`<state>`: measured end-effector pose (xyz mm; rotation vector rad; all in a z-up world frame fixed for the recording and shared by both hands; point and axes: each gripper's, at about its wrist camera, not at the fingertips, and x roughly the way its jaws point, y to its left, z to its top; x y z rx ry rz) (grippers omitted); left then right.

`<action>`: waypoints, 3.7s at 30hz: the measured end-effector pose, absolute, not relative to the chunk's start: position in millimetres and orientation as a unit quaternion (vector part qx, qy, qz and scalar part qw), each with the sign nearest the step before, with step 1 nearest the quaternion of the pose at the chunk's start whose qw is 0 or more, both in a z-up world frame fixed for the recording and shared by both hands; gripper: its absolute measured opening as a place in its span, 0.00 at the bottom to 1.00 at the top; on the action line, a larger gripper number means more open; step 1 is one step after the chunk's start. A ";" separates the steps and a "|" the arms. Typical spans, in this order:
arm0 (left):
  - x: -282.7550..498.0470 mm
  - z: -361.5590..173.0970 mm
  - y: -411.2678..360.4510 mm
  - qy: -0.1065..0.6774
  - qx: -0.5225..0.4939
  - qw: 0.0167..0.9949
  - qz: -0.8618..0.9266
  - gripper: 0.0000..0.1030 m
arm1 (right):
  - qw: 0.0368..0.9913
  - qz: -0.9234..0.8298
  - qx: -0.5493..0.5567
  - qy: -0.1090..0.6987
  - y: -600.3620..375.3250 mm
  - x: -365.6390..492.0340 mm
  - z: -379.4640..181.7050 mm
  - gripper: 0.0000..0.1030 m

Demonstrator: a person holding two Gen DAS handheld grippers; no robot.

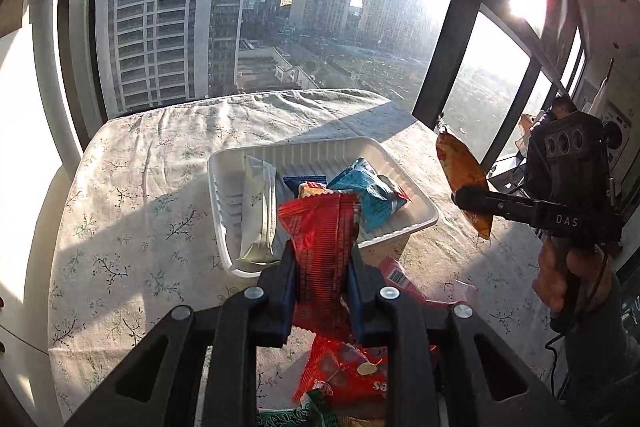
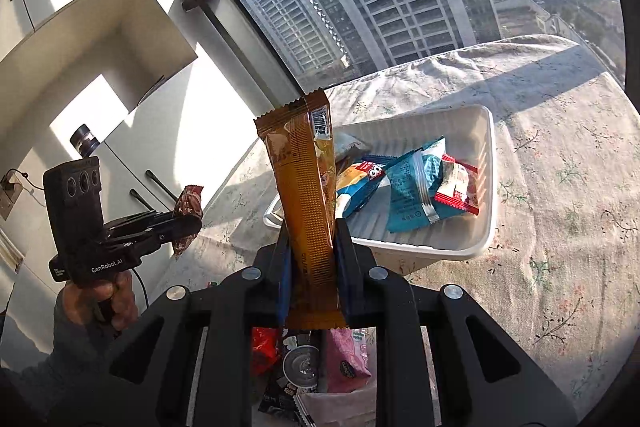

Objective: Organize snacks
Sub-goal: 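Carry the red packet with the left tool while the right tool carries the orange bar into the tray, then open both tools to release the packets and move back to the pile, then grasp the green-and-white packet with the left tool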

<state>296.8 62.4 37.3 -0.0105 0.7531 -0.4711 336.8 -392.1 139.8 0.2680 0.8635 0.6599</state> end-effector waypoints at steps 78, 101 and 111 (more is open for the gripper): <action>189.0 -6.0 92.4 0.348 0.155 0.899 -0.218 0.94 | 0.860 0.333 0.017 0.386 -353.1 287.3 152.3 0.77; 242.3 -55.2 57.7 0.450 0.348 0.760 -0.313 0.80 | 0.824 0.378 0.096 0.411 -404.5 124.1 74.7 0.77; 235.5 -58.9 56.9 0.471 0.328 0.746 -0.337 0.59 | 0.819 0.380 0.097 0.419 -398.5 126.4 71.0 0.77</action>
